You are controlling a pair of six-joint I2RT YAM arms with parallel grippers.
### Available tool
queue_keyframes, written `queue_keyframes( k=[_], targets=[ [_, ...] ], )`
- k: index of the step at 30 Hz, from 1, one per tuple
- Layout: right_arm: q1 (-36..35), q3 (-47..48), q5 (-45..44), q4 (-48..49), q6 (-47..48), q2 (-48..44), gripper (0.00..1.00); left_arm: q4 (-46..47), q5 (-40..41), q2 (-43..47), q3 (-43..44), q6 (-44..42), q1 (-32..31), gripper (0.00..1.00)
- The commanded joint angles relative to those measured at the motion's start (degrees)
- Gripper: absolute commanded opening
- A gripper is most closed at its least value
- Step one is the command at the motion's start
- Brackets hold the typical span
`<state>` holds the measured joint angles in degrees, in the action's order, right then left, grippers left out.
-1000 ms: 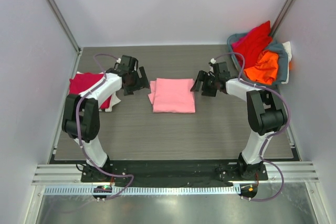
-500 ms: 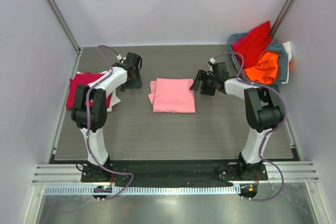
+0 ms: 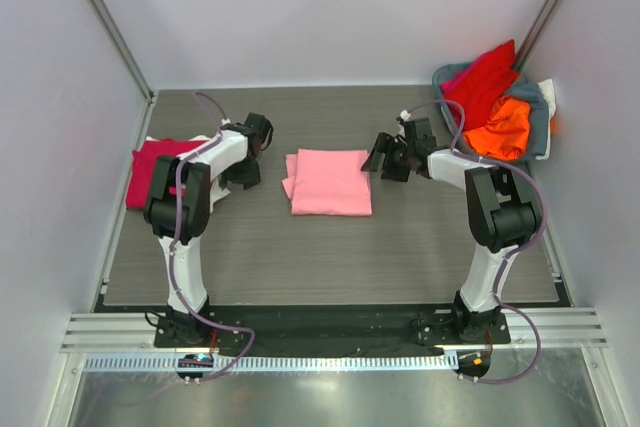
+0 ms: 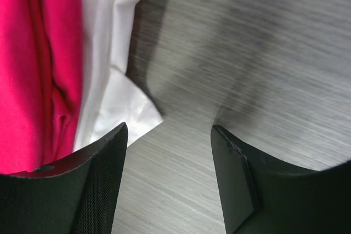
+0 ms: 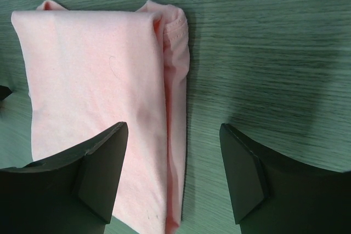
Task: Fold and stack the t-shirts
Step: Neatly place the folded tshirt to the corner
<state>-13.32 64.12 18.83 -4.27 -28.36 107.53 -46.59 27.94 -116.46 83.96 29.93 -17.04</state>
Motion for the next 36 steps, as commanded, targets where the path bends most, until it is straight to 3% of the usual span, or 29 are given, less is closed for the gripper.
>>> queue_keyframes(
  k=[1,7,10,18,29,31,36],
  targets=[
    [0.0,1.6,1.0,2.6,-0.6,-0.3,0.73,-1.8,2.6,1.9,-2.3,2.0,0.0,0.64],
    [0.0,0.4,2.1,3.7,-1.5,-0.9,0.73,-2.0,2.5,1.8,-4.9,2.4,1.6,0.62],
    [0.0,0.0,2.3,4.0,-1.7,-1.3,0.73,-2.1,2.6,1.2,-4.8,2.1,2.6,0.52],
    [0.0,-0.4,2.0,4.0,-1.6,-1.8,0.73,-5.6,7.4,-0.7,-1.5,3.4,2.6,0.01],
    [0.1,-0.3,1.9,3.9,-1.6,-1.7,0.73,-1.5,7.6,5.1,-4.6,2.7,-1.1,0.02],
    [0.0,-0.3,2.0,3.7,-1.6,-1.8,0.73,-1.7,7.5,4.8,-4.2,2.9,-1.1,0.09],
    [0.0,-0.3,2.0,3.7,-1.5,-1.8,0.72,-1.5,6.8,3.8,-3.2,3.0,-1.1,0.39]
  ],
)
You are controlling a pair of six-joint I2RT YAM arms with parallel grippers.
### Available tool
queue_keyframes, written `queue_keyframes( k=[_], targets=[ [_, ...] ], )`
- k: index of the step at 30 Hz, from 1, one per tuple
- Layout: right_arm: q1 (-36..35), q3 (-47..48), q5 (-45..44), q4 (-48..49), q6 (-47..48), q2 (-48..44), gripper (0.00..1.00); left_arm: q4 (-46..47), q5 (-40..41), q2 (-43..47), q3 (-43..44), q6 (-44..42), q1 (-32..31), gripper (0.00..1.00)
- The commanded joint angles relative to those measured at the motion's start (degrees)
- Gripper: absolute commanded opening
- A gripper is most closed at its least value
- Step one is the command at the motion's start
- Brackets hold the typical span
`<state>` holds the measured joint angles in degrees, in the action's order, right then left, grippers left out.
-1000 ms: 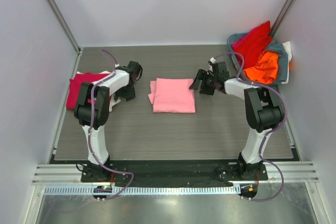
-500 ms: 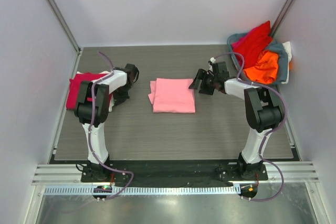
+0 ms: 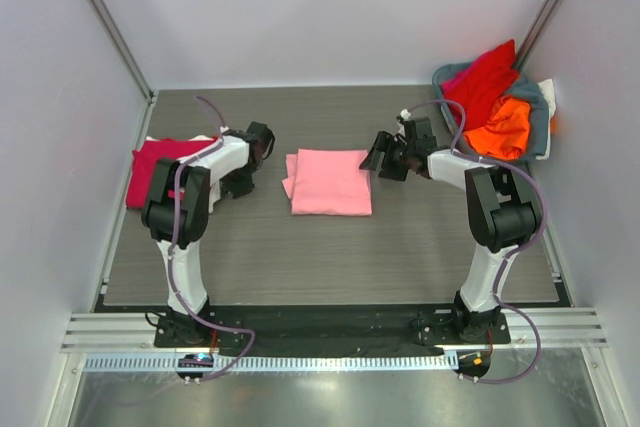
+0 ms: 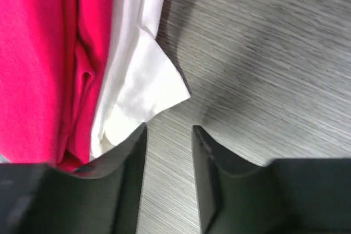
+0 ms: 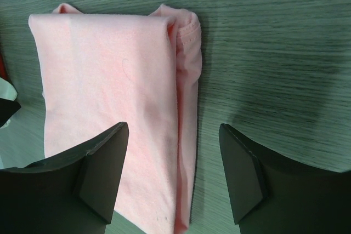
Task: Fold and stack the t-shirts
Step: Neatly place the folded tshirt to the corner
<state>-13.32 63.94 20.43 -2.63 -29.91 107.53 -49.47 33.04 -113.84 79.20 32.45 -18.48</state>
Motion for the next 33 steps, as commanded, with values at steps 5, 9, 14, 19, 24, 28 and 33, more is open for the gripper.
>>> queue_keyframes(
  k=[5,9,14,19,24,28,33],
  targets=[
    [0.0,-0.2,0.5,2.0,0.0,-1.9,0.73,-1.0,4.1,-2.2,4.6,1.0,0.6,0.43],
    [0.0,-0.2,0.5,1.9,-0.1,-2.1,0.72,-1.0,4.5,-4.3,5.8,0.7,1.1,0.41],
    [0.0,-0.4,0.6,1.8,0.0,-2.2,0.73,-1.0,4.2,-5.2,5.7,0.4,2.8,0.40],
    [0.0,-0.4,0.7,1.9,-0.1,-2.2,0.73,-0.7,3.6,-5.2,5.2,0.2,3.6,0.32],
    [0.0,-0.7,0.5,1.9,0.0,-2.4,0.73,-0.7,3.1,-5.3,5.3,0.7,3.9,0.04],
    [0.0,-0.7,0.4,1.9,-0.1,-2.2,0.73,1.0,1.3,-2.1,3.3,0.7,3.8,0.00],
    [0.0,-0.5,0.3,1.9,0.0,-2.0,0.73,3.9,-3.0,2.3,1.3,0.0,1.7,0.00]
  ],
)
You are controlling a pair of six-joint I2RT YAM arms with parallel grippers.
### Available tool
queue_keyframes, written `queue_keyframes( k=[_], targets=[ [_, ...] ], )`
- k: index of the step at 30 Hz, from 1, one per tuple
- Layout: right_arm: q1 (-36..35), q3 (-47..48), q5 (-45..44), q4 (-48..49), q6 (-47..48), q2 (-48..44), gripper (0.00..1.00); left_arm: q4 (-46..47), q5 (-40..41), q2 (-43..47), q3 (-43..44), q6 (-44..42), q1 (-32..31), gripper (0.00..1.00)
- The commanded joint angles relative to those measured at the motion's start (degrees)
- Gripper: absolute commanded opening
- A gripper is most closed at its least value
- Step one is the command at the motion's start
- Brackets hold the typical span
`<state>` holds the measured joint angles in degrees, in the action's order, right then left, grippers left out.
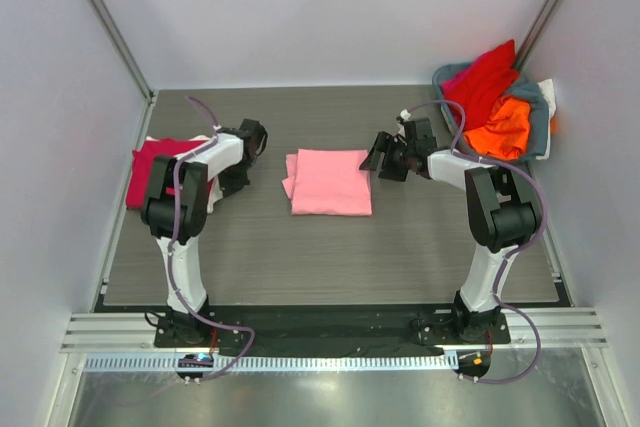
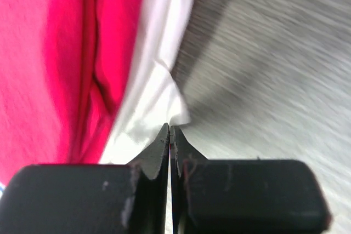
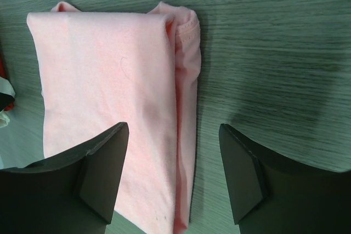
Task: Fold and stack the t-shirts
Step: Neatly place the folded tshirt to the corner
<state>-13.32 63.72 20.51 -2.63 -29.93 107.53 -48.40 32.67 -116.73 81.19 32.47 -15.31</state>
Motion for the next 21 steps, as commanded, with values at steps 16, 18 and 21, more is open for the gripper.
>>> queue_keyframes(
  k=[16,18,21],
  targets=[
    [0.0,0.4,-0.8,1.5,-0.2,-0.2,0.76,9.5,-15.0,8.4,-1.6,2.9,-4.8,0.44],
    [0.0,0.8,-0.8,1.3,-0.3,0.7,0.76,11.7,-18.5,9.2,-2.3,3.6,-4.7,0.49],
    [0.0,2.6,-0.7,1.1,-0.7,2.2,0.74,16.9,-23.0,9.6,-3.5,5.8,-4.6,0.53]
  ],
)
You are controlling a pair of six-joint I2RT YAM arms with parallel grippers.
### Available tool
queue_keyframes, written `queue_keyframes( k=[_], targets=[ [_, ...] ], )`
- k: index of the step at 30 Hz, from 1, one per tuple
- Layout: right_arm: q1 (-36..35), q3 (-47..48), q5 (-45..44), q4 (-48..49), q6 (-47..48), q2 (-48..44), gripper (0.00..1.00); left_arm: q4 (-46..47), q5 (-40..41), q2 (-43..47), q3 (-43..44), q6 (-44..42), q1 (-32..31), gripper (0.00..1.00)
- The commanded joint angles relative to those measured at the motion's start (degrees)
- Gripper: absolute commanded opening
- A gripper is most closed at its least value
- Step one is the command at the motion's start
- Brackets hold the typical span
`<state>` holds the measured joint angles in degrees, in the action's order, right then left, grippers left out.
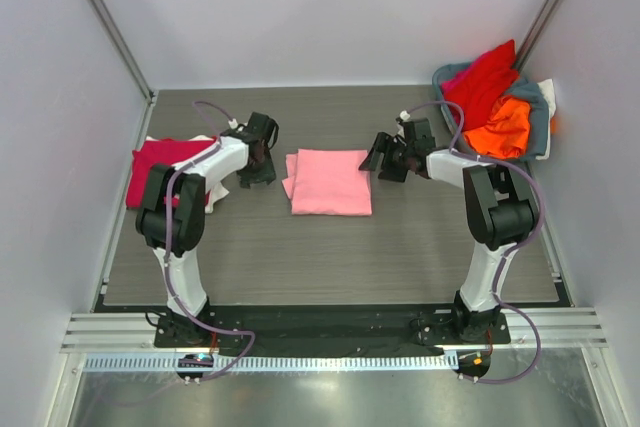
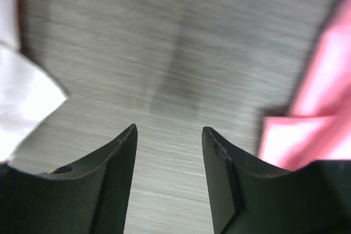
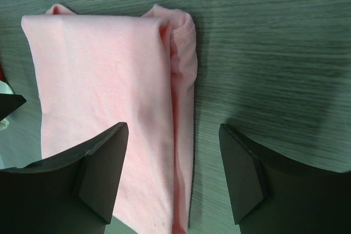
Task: Fold and stack the t-shirts
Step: Neatly place the folded tshirt to the corner
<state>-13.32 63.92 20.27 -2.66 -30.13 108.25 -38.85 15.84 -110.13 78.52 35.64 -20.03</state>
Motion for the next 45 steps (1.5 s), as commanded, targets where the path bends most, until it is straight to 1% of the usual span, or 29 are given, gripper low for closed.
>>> queue_keyframes(
  k=[1,2,3,7,8,9,15,19,22,27,28,29,32,37,39,40,41,43,44,45],
  targets=[
    [0.0,2.9,-0.4,1.0,-0.6,2.1,0.73,9.9,-7.6,3.0,-1.2,3.3,0.3,0.53],
    [0.0,3.3,-0.3,1.0,-0.8,2.5,0.72,11.2,-9.7,2.9,-1.4,4.8,0.5,0.55],
    [0.0,3.7,-0.3,0.6,-0.9,2.9,0.68,12.8,-11.0,2.8,-2.2,5.5,0.7,0.57],
    [-0.1,5.2,-0.1,0.8,-1.9,5.7,0.62,22.0,-15.6,2.2,-4.4,9.7,0.7,0.73],
    [0.0,5.5,-0.2,0.8,-2.0,6.2,0.59,23.6,-15.8,1.9,-4.9,11.2,0.8,0.74],
    [-0.1,5.9,-0.4,0.8,-2.1,6.6,0.58,26.2,-18.8,1.3,-5.2,11.6,0.9,0.74],
    [0.0,7.4,-1.3,1.0,-2.7,8.7,0.55,32.9,-23.4,-1.2,-5.4,13.4,0.9,0.75],
    [0.0,8.3,-1.1,1.2,-2.5,9.7,0.52,33.8,-25.6,-4.0,-3.7,14.0,1.0,0.75],
    [0.0,8.7,-1.1,1.1,-2.4,10.1,0.50,34.2,-25.7,-6.1,-2.2,14.5,1.0,0.71],
    [0.0,8.9,-1.3,1.1,-2.4,10.5,0.45,33.8,-23.4,-7.6,-1.8,14.8,1.1,0.68],
    [0.0,9.1,-1.3,1.2,-2.3,10.6,0.45,34.0,-23.5,-7.7,-1.7,14.7,1.1,0.66],
    [0.0,9.2,-1.4,1.1,-2.3,10.8,0.43,34.4,-23.7,-7.9,-1.5,14.6,1.1,0.59],
    [0.0,10.0,-1.6,1.1,-2.5,11.3,0.42,36.0,-24.3,-8.7,-1.4,14.7,1.1,0.51],
    [0.0,11.7,-2.2,1.1,-3.0,12.9,0.42,38.0,-24.3,-10.3,-0.7,15.1,1.1,0.50],
    [0.0,12.5,-2.6,0.9,-3.2,13.7,0.39,38.4,-24.1,-11.2,0.5,15.2,1.1,0.46],
    [-0.1,12.7,-3.3,0.9,-3.3,13.9,0.37,38.7,-24.0,-11.6,0.7,15.3,1.1,0.42],
    [-0.1,13.0,-3.6,0.9,-3.4,14.3,0.31,38.6,-24.1,-12.6,1.1,15.5,1.1,0.32],
    [-0.5,14.3,-4.1,0.6,-3.5,15.1,0.23,40.6,-24.5,-13.3,1.8,15.8,1.0,0.18],
    [-0.7,14.8,-4.3,0.0,-3.5,15.2,0.16,41.0,-24.9,-13.6,2.2,15.7,1.1,0.05],
    [-1.0,15.6,-4.4,-0.2,-3.3,15.2,0.10,41.1,-25.2,-13.4,2.2,15.7,1.1,0.00]
  ],
)
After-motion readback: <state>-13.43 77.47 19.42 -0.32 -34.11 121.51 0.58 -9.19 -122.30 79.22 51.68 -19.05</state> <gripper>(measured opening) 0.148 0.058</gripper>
